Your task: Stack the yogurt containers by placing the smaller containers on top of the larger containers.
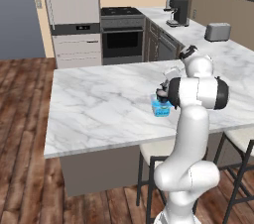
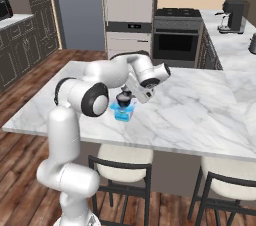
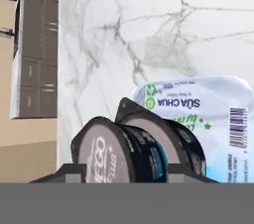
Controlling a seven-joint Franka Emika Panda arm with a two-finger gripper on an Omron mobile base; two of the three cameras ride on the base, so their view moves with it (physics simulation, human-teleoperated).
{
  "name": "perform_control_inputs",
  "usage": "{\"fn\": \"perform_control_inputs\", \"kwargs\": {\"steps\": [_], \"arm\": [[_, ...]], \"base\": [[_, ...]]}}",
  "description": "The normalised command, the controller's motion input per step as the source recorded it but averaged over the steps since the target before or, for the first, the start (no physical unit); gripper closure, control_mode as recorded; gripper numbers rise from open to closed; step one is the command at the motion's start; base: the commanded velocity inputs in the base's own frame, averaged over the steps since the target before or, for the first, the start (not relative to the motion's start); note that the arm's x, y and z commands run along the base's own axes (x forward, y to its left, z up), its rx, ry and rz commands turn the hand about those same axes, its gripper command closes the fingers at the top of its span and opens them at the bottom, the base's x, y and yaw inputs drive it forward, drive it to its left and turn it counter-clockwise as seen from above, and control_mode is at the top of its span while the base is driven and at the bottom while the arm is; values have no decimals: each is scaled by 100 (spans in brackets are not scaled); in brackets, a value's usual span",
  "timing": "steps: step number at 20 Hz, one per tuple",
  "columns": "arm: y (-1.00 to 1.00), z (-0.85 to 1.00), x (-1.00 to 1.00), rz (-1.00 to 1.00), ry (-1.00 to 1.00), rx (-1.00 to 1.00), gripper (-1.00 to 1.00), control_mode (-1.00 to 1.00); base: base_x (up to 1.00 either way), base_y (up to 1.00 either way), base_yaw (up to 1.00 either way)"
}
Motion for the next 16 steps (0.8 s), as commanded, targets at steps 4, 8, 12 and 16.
{"fn": "perform_control_inputs", "kwargs": {"steps": [4, 8, 12, 16], "arm": [[0, -12, 14, 9, -3, 0, 100, -100], [0, -7, 4, 8, -4, 0, 100, -100], [0, -7, 0, 8, -3, 0, 100, -100], [0, -3, 0, 6, -7, 0, 100, -100]], "base": [[0, 0, 0], [0, 0, 0], [0, 0, 0], [0, 0, 0]]}}
